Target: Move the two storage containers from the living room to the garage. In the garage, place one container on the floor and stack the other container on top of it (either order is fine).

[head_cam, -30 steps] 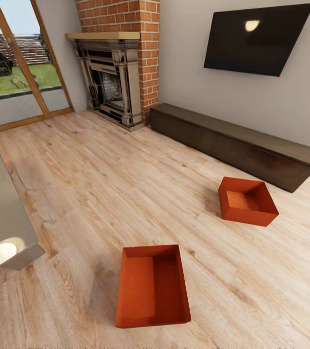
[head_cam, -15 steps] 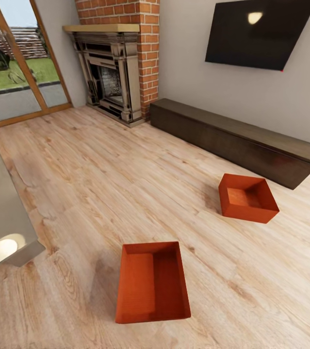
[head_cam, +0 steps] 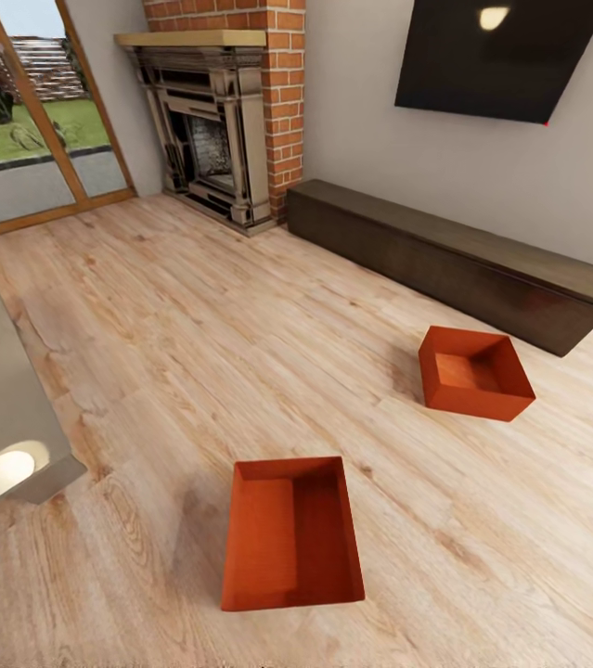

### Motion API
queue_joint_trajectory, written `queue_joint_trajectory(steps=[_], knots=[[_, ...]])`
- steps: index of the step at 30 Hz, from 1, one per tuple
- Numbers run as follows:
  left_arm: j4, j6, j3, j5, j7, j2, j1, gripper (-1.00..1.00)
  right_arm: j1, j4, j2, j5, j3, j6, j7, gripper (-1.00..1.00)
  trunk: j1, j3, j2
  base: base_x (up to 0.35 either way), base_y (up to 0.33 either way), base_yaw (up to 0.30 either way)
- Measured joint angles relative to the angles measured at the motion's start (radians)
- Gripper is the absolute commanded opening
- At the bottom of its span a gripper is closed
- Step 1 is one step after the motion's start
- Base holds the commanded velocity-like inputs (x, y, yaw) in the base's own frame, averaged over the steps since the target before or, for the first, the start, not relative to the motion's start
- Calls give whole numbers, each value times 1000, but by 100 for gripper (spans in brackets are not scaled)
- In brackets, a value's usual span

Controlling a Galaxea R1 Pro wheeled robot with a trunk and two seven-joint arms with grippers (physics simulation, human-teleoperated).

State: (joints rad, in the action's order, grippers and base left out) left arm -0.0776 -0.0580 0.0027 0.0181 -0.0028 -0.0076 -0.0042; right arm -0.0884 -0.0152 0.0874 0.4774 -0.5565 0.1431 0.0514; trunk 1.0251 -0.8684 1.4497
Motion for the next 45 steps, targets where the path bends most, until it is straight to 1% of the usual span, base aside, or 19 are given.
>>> queue_joint_trajectory(steps=[9,21,27,29,30,31,35,45], knots=[[0,0,0,0,0,0,0,100,0,0,0,-1,1,2,0,100,0,-12,0,0,0,0],[0,0,0,4,0,-2,0,100,0,0,1,-3,1,2,1,100,0,-13,0,0,0,0],[-4,-1,-1,3,0,0,0,100,0,0,-1,-10,1,3,1,100,0,-13,0,0,0,0],[-4,-1,0,5,0,-3,0,100,0,0,-3,-2,0,4,1,100,0,-13,0,0,0,0],[-4,-1,0,6,0,-4,0,100,0,0,-3,-4,-1,3,1,100,0,-13,0,0,0,0],[-20,-2,0,6,0,-9,0,100,0,7,-5,-13,-3,-1,1,100,0,-13,0,0,0,0],[-67,0,2,8,1,-9,0,100,0,46,-4,-7,0,2,2,100,0,-13,0,0,0,0],[-80,0,2,8,1,-4,0,100,0,55,-3,-5,0,0,2,100,0,-13,0,0,0,0]])
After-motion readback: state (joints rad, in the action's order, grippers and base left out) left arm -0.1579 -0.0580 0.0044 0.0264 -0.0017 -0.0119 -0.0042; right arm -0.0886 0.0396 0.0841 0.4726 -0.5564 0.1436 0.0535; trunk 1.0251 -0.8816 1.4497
